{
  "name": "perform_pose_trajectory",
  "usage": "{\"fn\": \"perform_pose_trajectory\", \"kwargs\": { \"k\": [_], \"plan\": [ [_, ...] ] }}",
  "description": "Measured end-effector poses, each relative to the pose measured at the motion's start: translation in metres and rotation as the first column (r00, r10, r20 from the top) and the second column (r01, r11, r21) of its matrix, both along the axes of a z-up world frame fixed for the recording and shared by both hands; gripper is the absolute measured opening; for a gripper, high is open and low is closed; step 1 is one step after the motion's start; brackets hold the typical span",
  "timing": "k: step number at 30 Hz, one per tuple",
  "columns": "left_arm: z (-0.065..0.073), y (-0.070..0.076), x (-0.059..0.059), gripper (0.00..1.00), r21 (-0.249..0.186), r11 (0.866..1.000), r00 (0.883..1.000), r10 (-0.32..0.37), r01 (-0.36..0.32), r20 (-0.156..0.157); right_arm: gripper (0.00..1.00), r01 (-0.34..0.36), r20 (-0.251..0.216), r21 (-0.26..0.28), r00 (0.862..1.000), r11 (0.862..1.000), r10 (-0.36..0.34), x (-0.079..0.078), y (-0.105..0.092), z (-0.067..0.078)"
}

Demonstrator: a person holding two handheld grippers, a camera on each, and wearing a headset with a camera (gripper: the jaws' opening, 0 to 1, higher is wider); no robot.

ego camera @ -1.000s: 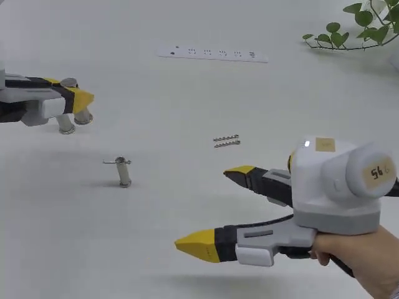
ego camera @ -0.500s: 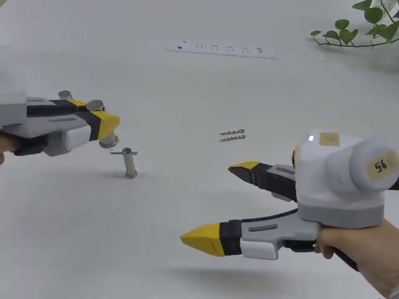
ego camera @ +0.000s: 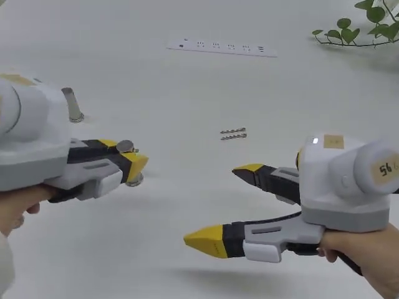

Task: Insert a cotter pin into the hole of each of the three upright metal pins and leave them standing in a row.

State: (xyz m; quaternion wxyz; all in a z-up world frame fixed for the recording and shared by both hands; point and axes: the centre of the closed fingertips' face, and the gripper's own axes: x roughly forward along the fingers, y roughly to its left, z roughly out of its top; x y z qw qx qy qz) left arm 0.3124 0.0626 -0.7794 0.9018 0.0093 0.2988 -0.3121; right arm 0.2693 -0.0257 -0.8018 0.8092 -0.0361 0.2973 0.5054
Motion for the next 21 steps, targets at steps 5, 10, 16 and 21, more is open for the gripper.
{"fn": "perform_pose_trajectory", "kwargs": {
  "k": [5,10,16,21],
  "plan": [
    [-0.016,-0.003,-0.004,0.11,0.033,0.999,1.000,0.007,-0.006,-0.015,0.89,0.000,-0.006,-0.004,1.000,1.000,0.000,-0.001,0.000,-0.001],
    [-0.026,-0.007,-0.006,0.11,0.045,0.999,0.999,0.013,-0.012,-0.031,0.89,-0.001,-0.015,-0.015,1.000,1.000,0.000,-0.001,-0.002,-0.003],
    [-0.035,-0.008,-0.004,0.11,0.068,0.997,0.999,0.028,-0.026,-0.027,0.88,-0.005,-0.010,-0.016,1.000,1.000,0.005,-0.002,-0.001,-0.003],
    [-0.042,-0.008,-0.002,0.11,0.102,0.995,0.999,0.027,-0.024,-0.027,0.88,-0.012,-0.013,-0.019,1.000,1.000,0.012,-0.003,0.001,-0.004]
  ]
}}
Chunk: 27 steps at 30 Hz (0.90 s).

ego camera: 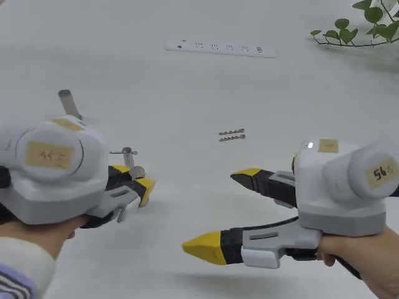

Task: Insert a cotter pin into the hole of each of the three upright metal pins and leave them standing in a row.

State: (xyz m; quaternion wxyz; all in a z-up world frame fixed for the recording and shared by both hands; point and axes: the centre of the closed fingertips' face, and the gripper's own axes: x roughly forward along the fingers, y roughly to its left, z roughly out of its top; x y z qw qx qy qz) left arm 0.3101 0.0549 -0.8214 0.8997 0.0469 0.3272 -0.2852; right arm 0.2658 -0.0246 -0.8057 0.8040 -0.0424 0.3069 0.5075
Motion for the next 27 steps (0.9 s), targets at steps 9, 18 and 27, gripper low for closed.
{"fn": "perform_pose_trajectory", "kwargs": {
  "k": [9,18,27],
  "plan": [
    [-0.006,0.005,0.005,0.11,0.003,0.999,0.999,0.053,-0.053,0.000,0.88,-0.012,-0.003,-0.012,1.000,1.000,0.012,-0.003,-0.001,-0.002],
    [-0.011,0.010,0.006,0.11,-0.004,0.996,0.996,0.085,-0.085,0.000,0.88,-0.003,-0.008,-0.006,1.000,1.000,0.003,-0.004,-0.001,-0.002],
    [-0.013,0.009,0.009,0.12,0.010,0.996,0.996,0.088,-0.088,0.018,0.88,-0.005,-0.011,-0.009,1.000,1.000,0.005,-0.005,0.000,-0.003]
  ]
}}
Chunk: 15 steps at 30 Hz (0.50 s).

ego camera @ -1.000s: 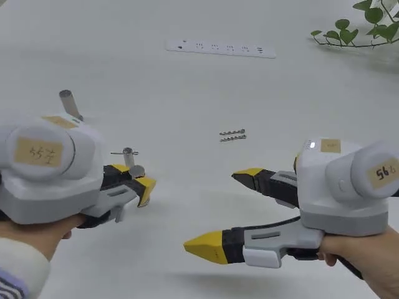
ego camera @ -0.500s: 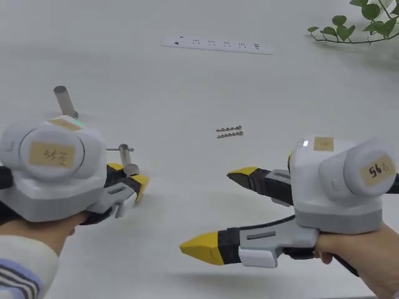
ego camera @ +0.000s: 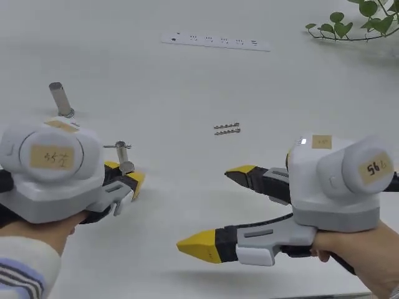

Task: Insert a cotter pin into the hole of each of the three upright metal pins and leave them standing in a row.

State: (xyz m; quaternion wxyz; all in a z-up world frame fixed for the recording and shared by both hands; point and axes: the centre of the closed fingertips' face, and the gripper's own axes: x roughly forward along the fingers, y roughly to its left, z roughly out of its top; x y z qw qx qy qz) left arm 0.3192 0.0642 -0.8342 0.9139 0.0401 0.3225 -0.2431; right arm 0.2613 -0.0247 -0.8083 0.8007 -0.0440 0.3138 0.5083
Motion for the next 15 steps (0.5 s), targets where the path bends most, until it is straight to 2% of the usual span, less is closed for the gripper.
{"fn": "perform_pose_trajectory", "kwargs": {
  "k": [6,9,10,13,15],
  "plan": [
    [0.0000,0.0001,-0.0024,0.12,0.014,1.000,1.000,0.006,-0.006,0.008,0.88,-0.006,-0.006,-0.006,1.000,1.000,0.006,-0.0015,-0.0001,-0.0021],
    [0.0001,-0.0016,-0.0040,0.12,0.025,1.000,1.000,-0.013,0.012,0.020,0.88,-0.008,-0.016,-0.003,1.000,1.000,0.007,-0.0029,0.0009,-0.0037],
    [0.0001,-0.0013,-0.0035,0.12,0.024,1.000,1.000,-0.011,0.011,0.020,0.88,-0.007,-0.018,0.000,1.000,1.000,0.007,-0.0031,0.0014,-0.0036],
    [0.0030,-0.0003,-0.0021,0.13,-0.021,0.999,1.000,0.030,-0.030,0.006,0.88,-0.004,-0.016,0.008,1.000,1.000,0.004,-0.0028,0.0024,-0.0028],
    [0.0042,-0.0014,-0.0016,0.13,0.001,1.000,1.000,0.015,-0.015,0.024,0.88,-0.003,-0.017,0.009,1.000,1.000,0.003,-0.0028,0.0022,-0.0026]
  ]
}}
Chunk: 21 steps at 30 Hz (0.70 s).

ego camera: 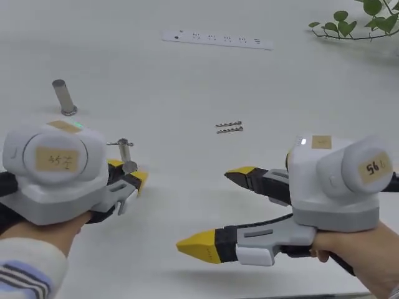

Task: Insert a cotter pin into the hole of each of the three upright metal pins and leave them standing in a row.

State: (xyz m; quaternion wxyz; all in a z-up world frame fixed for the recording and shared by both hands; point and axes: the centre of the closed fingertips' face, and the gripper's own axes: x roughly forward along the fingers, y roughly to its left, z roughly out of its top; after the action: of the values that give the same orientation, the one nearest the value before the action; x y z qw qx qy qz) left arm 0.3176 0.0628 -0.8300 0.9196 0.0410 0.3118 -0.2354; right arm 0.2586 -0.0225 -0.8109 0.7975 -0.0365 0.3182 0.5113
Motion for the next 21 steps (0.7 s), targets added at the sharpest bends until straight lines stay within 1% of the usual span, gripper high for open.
{"fn": "perform_pose_trajectory", "kwargs": {
  "k": [1,2,4,8,9,10,11,13,16,19,21],
  "plan": [
    [0.001,-0.001,0.001,0.13,0.025,1.000,1.000,-0.019,0.019,0.016,0.88,0.000,-0.001,-0.002,1.000,1.000,0.000,0.000,0.000,0.000],
    [0.002,-0.002,0.000,0.13,0.029,0.999,0.999,-0.022,0.022,0.024,0.88,0.000,-0.002,-0.006,1.000,1.000,0.000,0.000,-0.001,-0.001],
    [0.002,-0.002,0.001,0.14,0.028,0.999,1.000,-0.020,0.020,0.020,0.88,0.001,-0.006,-0.009,1.000,1.000,-0.001,0.000,-0.002,-0.002],
    [-0.001,-0.002,0.000,0.16,0.016,1.000,1.000,-0.017,0.017,-0.003,0.88,0.010,-0.021,0.004,1.000,1.000,-0.010,0.000,-0.002,-0.002],
    [-0.001,-0.002,-0.001,0.17,0.018,1.000,1.000,-0.018,0.018,-0.005,0.88,0.010,-0.021,0.003,1.000,1.000,-0.010,0.000,-0.002,-0.002],
    [-0.002,-0.002,-0.002,0.17,0.030,0.999,1.000,-0.023,0.024,-0.007,0.88,0.009,-0.020,0.002,1.000,1.000,-0.009,0.000,-0.002,-0.003],
    [-0.002,-0.002,-0.004,0.17,0.046,0.998,0.999,-0.036,0.036,-0.002,0.88,0.009,-0.021,0.001,1.000,1.000,-0.009,0.000,-0.002,-0.003],
    [-0.002,-0.002,-0.005,0.18,0.050,0.998,0.999,-0.046,0.046,0.000,0.88,0.007,-0.023,0.000,1.000,1.000,-0.007,0.000,-0.002,-0.003],
    [-0.001,0.000,-0.008,0.20,0.032,0.998,0.999,-0.051,0.051,-0.013,0.88,0.002,-0.021,-0.003,1.000,1.000,-0.003,-0.001,-0.002,-0.003],
    [0.002,0.002,-0.010,0.20,0.029,0.998,0.998,-0.058,0.058,-0.013,0.88,0.001,-0.023,-0.005,1.000,1.000,-0.002,0.000,-0.002,-0.004],
    [0.006,0.001,-0.012,0.22,0.002,0.998,0.998,-0.069,0.069,-0.014,0.88,-0.003,-0.025,-0.008,1.000,1.000,0.003,-0.001,-0.002,-0.004]
  ]
}}
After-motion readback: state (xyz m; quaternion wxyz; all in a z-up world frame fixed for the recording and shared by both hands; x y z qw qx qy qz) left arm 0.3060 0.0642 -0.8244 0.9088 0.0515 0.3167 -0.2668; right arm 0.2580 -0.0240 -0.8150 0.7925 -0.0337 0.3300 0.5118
